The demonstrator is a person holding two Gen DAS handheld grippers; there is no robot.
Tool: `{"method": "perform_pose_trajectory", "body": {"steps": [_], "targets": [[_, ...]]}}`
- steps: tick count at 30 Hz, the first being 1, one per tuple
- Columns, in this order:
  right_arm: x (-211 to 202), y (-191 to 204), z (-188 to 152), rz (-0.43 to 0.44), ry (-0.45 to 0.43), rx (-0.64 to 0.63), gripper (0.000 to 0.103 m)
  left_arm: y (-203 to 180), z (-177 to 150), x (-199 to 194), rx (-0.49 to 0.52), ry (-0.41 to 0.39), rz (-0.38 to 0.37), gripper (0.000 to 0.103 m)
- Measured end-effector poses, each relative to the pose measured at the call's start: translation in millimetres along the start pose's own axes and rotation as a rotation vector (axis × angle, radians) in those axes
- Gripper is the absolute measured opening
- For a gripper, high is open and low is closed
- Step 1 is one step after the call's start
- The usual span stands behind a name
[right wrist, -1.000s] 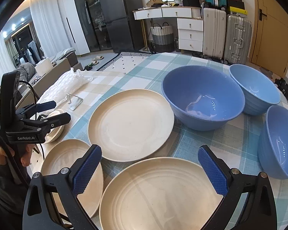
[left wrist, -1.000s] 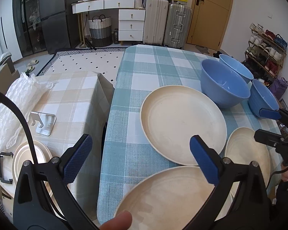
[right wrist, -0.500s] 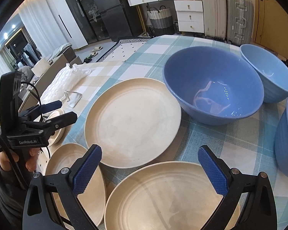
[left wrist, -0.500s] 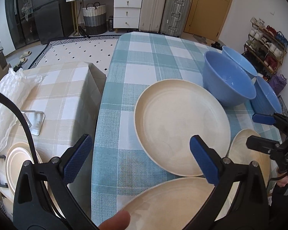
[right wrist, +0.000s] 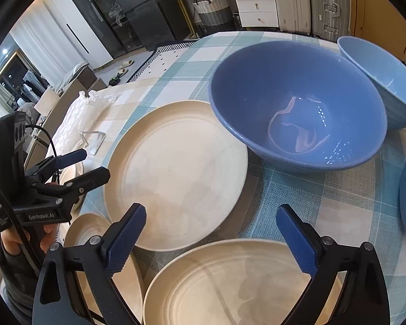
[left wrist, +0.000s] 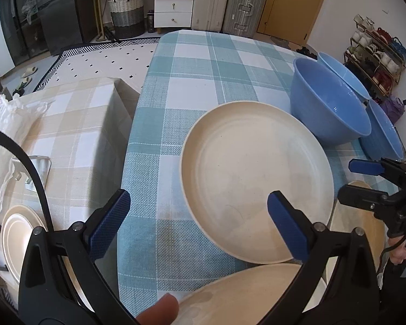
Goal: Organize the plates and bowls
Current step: 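Move both grippers to the rim of the cream plate beside the blue bowls, then close the left gripper on the plate rim while the right gripper closes on it too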
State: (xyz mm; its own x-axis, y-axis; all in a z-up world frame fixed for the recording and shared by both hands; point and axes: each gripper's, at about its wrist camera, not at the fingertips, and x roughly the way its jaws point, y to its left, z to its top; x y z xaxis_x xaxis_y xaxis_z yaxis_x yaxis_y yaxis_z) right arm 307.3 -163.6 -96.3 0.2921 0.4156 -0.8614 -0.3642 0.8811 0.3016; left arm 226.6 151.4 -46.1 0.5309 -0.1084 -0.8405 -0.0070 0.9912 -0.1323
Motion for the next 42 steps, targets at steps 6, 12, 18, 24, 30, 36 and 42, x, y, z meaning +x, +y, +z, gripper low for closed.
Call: {"method": "perform_pose_trajectory", "body": {"steps": [6,12,18,24,30,36,42], "targets": [[11.9,-1.0,3.6,-0.029,0.022,-0.001,0.084,-2.2,5.4,13.2,-0.006,0.023,-0.016,0.100],[18.5,1.2,5.0,-0.047,0.031,-0.001,0.076,-0.3,6.4,19.9,-0.014,0.035,-0.015,0.091],[22.0,3.6,7.2,-0.029,0.048,-0.001,0.056,-1.5,5.5,23.8,0.000,0.043,-0.003,0.077],[26.0,1.1,7.0,-0.028,0.054,0.008,0.056,-2.2,4.2,30.1,0.005,0.056,0.001,0.060],[36.1,2.4,3.6,-0.077,0.085,-0.016,0.032,-5.1,4.0,34.0,0.015,0.058,0.008,0.040],[37.9,6.4,4.5,-0.096,0.086,-0.028,0.030,1.3,4.0,34.3,-0.006,0.056,0.036,0.024],[38.8,2.2,5.7,-0.116,0.062,-0.007,0.019,6.8,1.9,34.0,-0.022,0.046,0.054,0.015]]}}
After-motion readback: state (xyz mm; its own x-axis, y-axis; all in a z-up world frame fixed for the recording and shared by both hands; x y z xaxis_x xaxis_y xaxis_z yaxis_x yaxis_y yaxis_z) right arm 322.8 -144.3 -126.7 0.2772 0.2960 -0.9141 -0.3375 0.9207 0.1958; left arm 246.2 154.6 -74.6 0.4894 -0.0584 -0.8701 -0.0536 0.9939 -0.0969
